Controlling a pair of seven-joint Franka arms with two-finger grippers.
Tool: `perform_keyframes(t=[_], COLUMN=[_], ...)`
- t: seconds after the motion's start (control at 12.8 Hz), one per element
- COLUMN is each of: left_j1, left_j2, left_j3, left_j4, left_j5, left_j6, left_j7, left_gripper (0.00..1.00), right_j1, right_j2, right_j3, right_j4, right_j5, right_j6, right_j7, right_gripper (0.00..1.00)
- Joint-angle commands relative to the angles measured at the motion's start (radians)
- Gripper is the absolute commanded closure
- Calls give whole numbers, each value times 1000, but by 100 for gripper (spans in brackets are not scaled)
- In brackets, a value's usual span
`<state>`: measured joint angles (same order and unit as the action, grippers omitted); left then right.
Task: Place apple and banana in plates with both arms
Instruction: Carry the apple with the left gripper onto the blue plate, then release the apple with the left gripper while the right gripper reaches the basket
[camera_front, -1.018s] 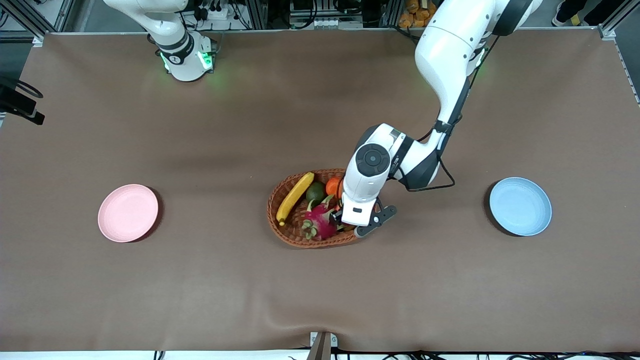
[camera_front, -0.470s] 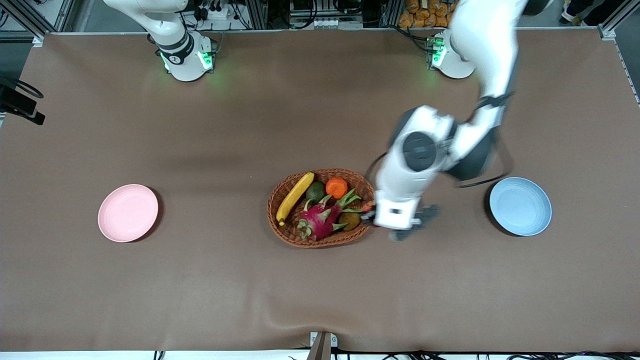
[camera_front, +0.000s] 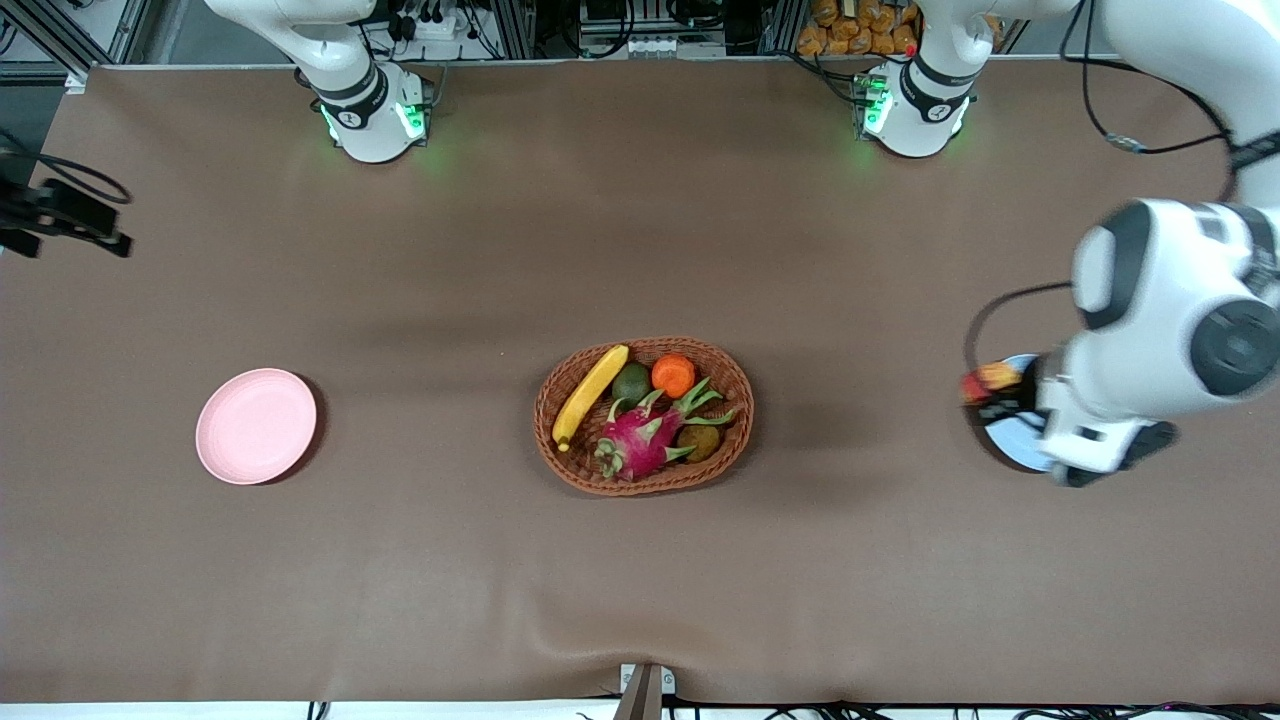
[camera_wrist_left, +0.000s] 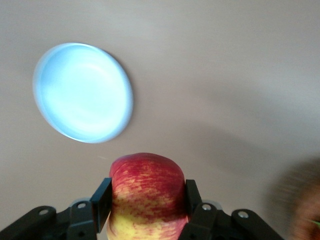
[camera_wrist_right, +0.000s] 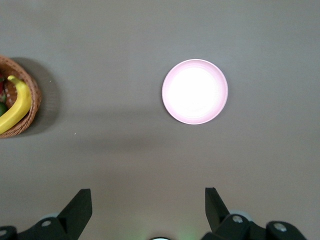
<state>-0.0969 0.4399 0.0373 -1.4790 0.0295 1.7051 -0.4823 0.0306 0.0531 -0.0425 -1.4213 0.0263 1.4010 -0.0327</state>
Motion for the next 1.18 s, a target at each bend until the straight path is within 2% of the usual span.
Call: perform_keyframes(t=[0.0, 0.31, 0.47, 0.63, 0.71, 0.86, 1.1], left_j1=[78, 141, 189, 204, 212, 213, 209], left_j2=[-24, 13, 65, 108, 115, 120, 71], left_j3=[-16, -13, -14, -13, -13, -13, -17], left_j4=[-133, -309, -319, -314, -311, -300, -279], left_j5=[33, 131, 180, 207, 210, 210, 210], left_j6=[86, 298, 364, 419, 432, 432, 419], left_j7=[74, 80, 80, 80, 80, 79, 80], left_gripper=[100, 100, 100, 100, 86, 0, 0], right_j1=[66, 210, 277, 336, 354, 422, 547], right_j2=[56, 171, 214, 279, 283, 313, 384], right_j3=[-4, -7, -5, -5, -4, -5, -3], right_j4=[22, 18, 18, 22, 13, 15, 15], right_j5=[9, -35, -74, -57, -52, -60, -48], right_j6=[-10, -22, -20, 28, 96, 127, 182], right_j7=[8, 7, 7, 8, -1, -7, 40], right_gripper=[0, 0, 0, 0, 0, 0, 0])
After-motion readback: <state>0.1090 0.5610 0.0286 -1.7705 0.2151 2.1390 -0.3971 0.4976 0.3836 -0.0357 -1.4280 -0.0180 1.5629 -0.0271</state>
